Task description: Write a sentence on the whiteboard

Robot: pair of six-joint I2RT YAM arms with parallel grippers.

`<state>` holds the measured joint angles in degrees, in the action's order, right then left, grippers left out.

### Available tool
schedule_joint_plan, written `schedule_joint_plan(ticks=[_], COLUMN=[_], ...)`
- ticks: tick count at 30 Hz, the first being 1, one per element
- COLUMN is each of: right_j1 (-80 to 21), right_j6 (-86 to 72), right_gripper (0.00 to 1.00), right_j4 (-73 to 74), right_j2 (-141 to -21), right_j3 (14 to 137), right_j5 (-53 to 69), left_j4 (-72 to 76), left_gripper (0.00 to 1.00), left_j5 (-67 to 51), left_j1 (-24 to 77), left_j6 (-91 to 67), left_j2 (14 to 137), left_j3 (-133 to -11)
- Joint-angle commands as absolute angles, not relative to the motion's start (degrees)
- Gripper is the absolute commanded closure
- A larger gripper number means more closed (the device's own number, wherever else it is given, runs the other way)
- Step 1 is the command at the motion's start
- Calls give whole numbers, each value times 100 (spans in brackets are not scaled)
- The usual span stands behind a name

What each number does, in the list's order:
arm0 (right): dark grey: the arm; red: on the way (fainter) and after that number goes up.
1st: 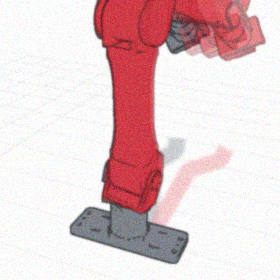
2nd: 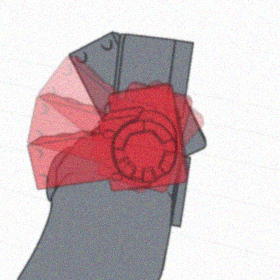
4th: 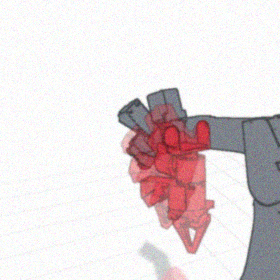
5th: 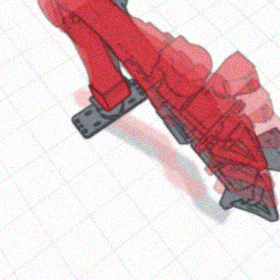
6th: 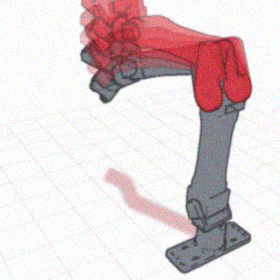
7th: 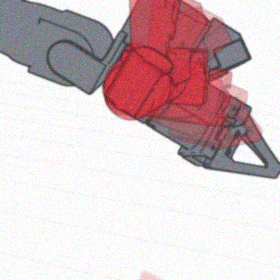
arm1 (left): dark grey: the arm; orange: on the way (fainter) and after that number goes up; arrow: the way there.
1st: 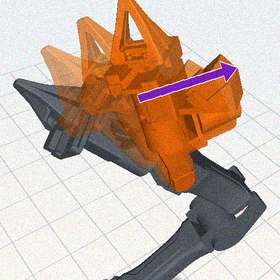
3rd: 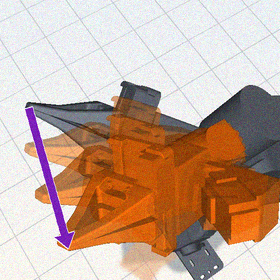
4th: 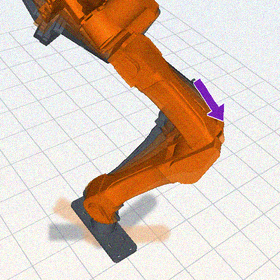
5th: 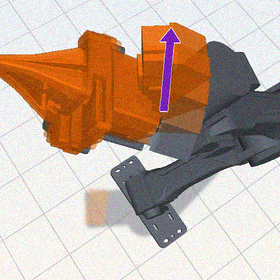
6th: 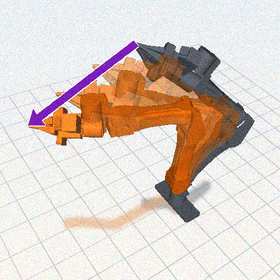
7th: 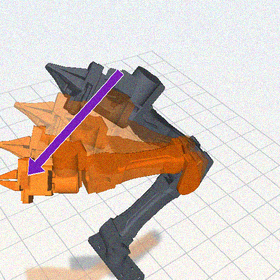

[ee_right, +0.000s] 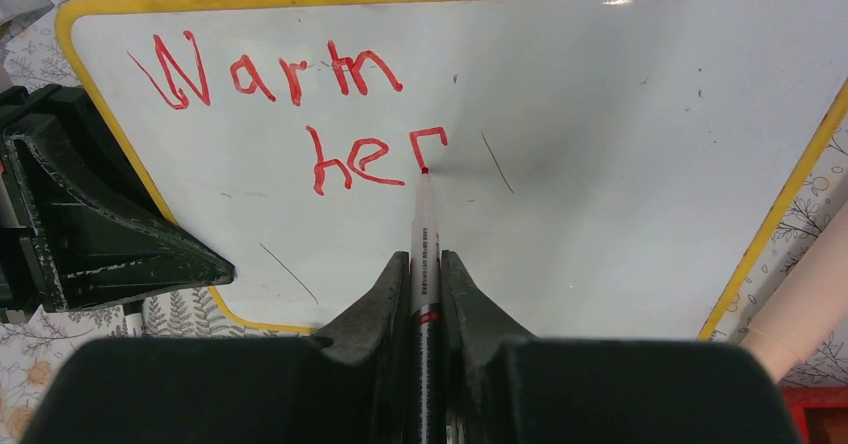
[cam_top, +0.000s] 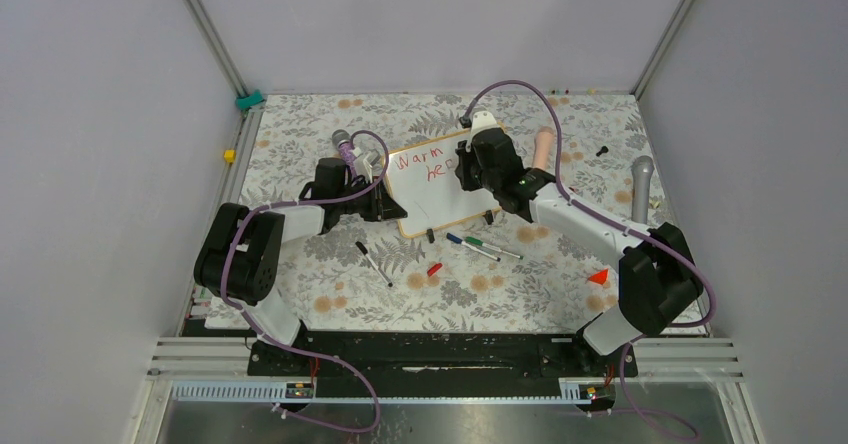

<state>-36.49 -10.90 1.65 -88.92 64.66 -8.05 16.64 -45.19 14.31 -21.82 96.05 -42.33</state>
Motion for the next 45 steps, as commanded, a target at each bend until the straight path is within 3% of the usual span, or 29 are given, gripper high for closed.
schedule_joint_plan(ticks=[1,45], right_j1=[-3569,-3516], right_j6=[-1001,-1009], right_gripper=[100,100], right_j4=[311,301], right_j2=[-8909,-8943], right_j3=[6749,6895], right_j5=[-1131,-979], left_j4=[1382,1374], left_gripper=[100,100], left_j5=[-4146,-4148], left_j1=[1465,1465], left_j6=[-2057,-2057], left_j2=[9614,9610], left_j3=[-4305,-4307])
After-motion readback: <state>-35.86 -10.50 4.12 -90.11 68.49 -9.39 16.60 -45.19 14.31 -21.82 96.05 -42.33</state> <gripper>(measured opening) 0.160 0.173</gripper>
